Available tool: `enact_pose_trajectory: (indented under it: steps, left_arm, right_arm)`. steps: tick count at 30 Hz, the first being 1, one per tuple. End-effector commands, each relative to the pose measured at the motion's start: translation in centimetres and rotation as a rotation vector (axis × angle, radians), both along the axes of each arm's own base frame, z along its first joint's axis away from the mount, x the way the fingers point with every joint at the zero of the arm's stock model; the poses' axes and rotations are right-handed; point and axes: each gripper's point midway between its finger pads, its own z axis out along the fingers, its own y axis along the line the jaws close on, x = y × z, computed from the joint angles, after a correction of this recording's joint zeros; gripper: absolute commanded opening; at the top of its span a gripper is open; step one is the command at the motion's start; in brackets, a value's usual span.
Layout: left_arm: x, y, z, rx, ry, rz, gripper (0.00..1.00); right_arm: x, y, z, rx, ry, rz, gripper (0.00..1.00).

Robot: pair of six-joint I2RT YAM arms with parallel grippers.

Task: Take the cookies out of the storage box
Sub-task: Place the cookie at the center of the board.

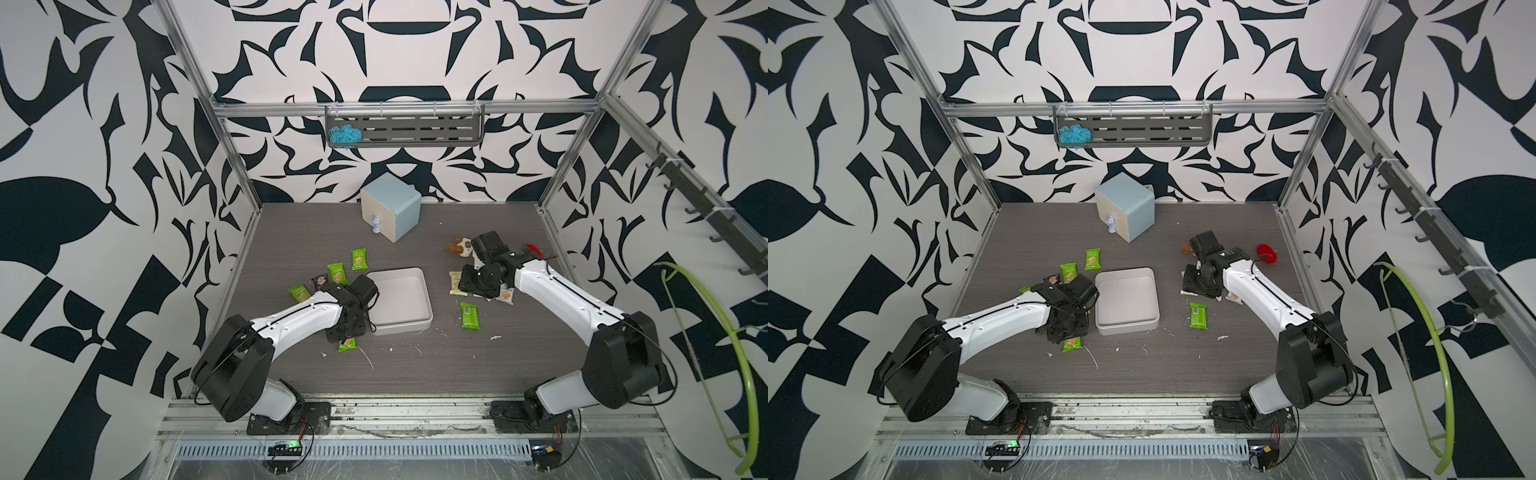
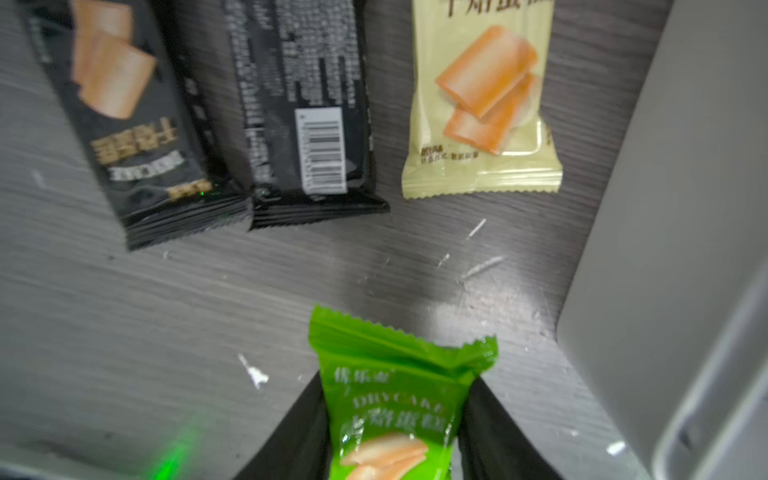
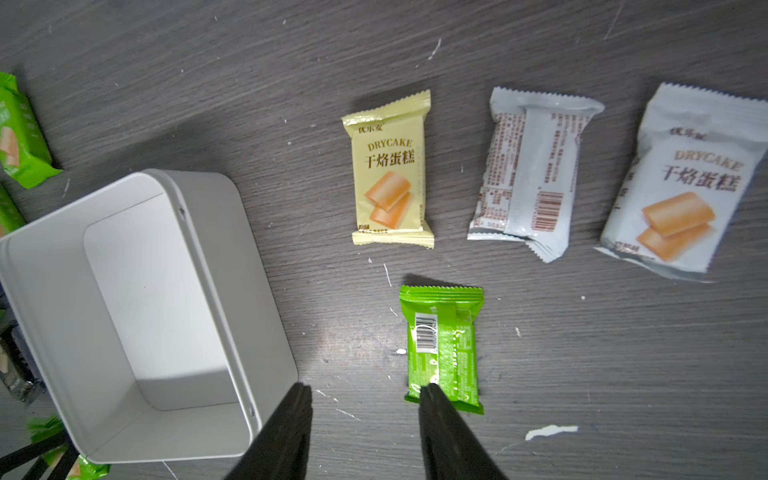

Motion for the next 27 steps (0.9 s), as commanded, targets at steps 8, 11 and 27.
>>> enact_pose_trajectory:
  steps: [8, 11, 27]
  left_arm:
    - [0.1, 0.1, -1.5, 0.007, 0.007, 0.007, 0.6]
    - [0.3, 0.1, -0.8, 0.013, -0.001, -0.001, 0.65]
    - [18.6, 11.6, 11.0, 0.144, -0.704, -0.075, 0.74]
  right_arm:
    - [0.4, -1.7, 0.3, -0.022, -0.009, -0.041, 0.49]
    - [1.6, -2.9, 0.7, -0.026, -0.033, -0.055, 0.49]
    - [8.2, -17.0, -2.1, -0.54, -0.547, -0.208, 0.49]
